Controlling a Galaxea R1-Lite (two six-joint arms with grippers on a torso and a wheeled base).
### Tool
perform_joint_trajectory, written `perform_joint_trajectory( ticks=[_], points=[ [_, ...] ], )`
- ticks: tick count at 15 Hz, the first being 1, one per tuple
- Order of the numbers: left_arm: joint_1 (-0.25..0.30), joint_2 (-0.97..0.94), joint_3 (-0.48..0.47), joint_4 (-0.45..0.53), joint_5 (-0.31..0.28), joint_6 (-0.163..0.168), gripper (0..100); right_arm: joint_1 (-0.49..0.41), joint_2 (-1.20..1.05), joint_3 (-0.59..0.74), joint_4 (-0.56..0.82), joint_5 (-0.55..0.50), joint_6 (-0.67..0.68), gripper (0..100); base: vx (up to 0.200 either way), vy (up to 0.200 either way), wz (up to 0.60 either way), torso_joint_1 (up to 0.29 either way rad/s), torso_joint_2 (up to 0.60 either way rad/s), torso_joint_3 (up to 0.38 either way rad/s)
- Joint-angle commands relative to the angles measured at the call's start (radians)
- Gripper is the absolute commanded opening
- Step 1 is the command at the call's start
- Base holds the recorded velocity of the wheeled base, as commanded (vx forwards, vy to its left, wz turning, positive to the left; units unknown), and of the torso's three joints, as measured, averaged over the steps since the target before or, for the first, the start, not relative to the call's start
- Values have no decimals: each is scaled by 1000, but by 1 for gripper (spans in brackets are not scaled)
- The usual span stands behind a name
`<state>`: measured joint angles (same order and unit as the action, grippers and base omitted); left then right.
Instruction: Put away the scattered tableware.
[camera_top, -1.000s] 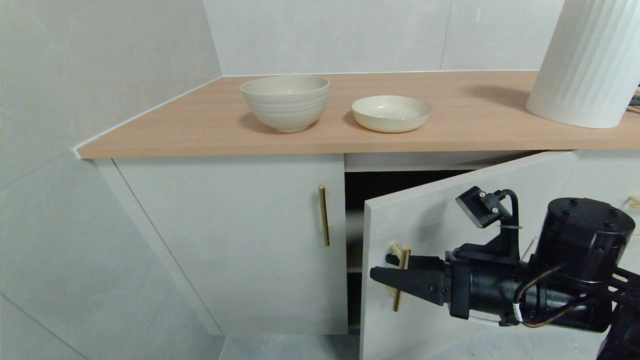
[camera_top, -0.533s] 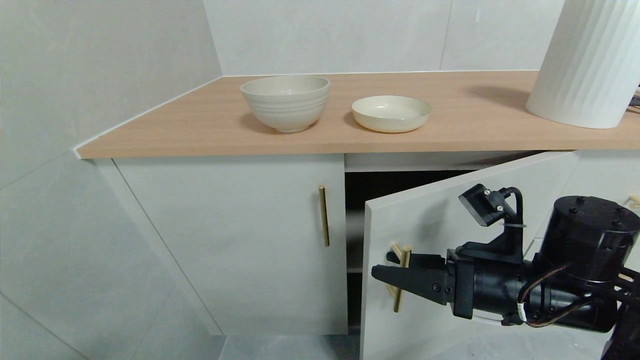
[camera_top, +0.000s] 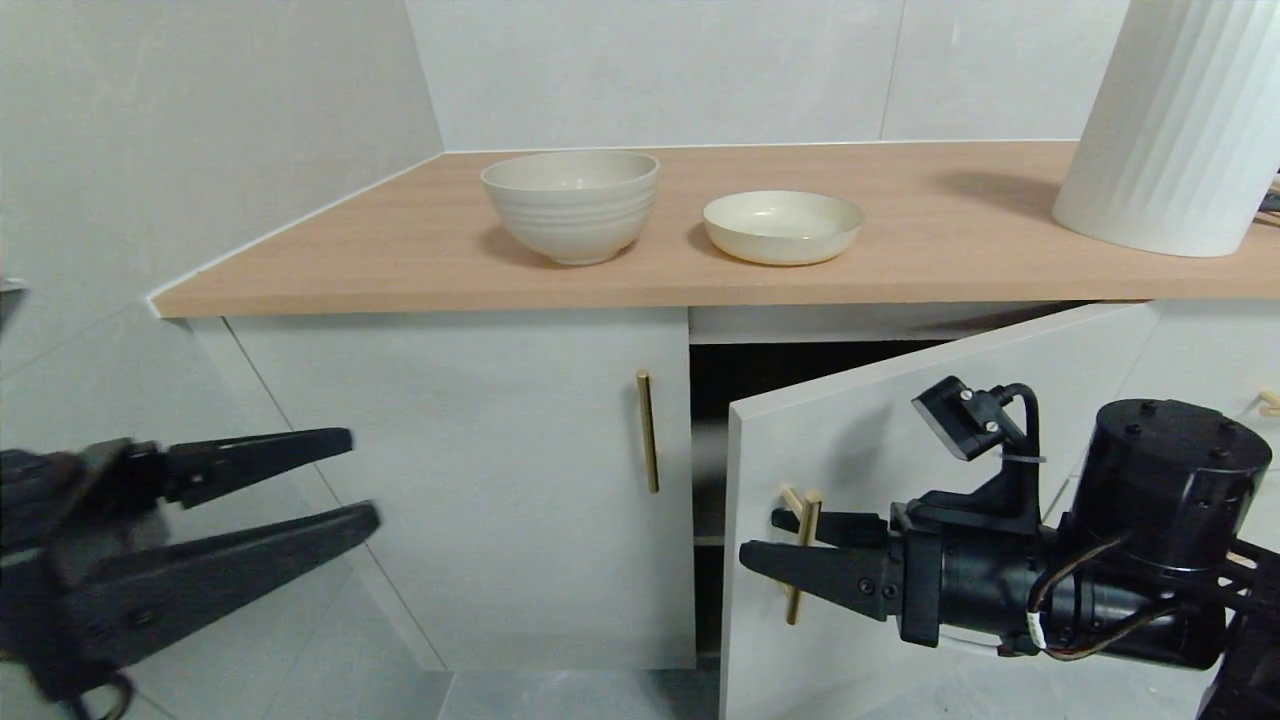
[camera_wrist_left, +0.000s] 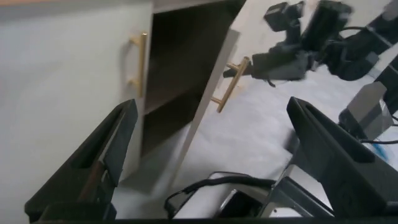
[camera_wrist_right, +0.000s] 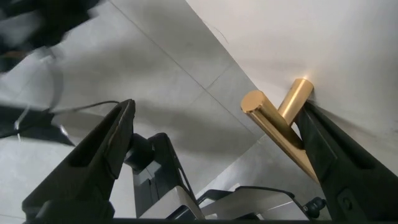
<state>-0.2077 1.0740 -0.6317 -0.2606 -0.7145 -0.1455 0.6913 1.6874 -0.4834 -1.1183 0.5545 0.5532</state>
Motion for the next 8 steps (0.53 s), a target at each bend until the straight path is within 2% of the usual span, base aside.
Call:
perform_joint_trajectory(
  ticks=[1, 3, 4, 5, 6, 8],
  points=[
    [-130, 333, 55, -195, -2, -8, 100, 1, 12, 2, 2, 1, 1, 100, 0, 0, 0, 0, 0, 0],
    [-177, 451, 118, -341, 35, -8, 100, 1, 37, 2, 2, 1, -1, 100, 0, 0, 0, 0, 0, 0],
    [-185, 498, 138, -417, 58, -6, 100, 1, 43, 2, 2, 1, -1, 100, 0, 0, 0, 0, 0, 0],
    [-188, 511, 144, -440, 64, -6, 100, 1, 44, 2, 2, 1, -1, 100, 0, 0, 0, 0, 0, 0],
    [-207, 564, 167, -535, 96, -11, 100, 1, 44, 2, 2, 1, -1, 100, 0, 0, 0, 0, 0, 0],
    [-233, 580, 184, -586, 133, -34, 100, 1, 44, 2, 2, 1, -1, 100, 0, 0, 0, 0, 0, 0]
  ],
)
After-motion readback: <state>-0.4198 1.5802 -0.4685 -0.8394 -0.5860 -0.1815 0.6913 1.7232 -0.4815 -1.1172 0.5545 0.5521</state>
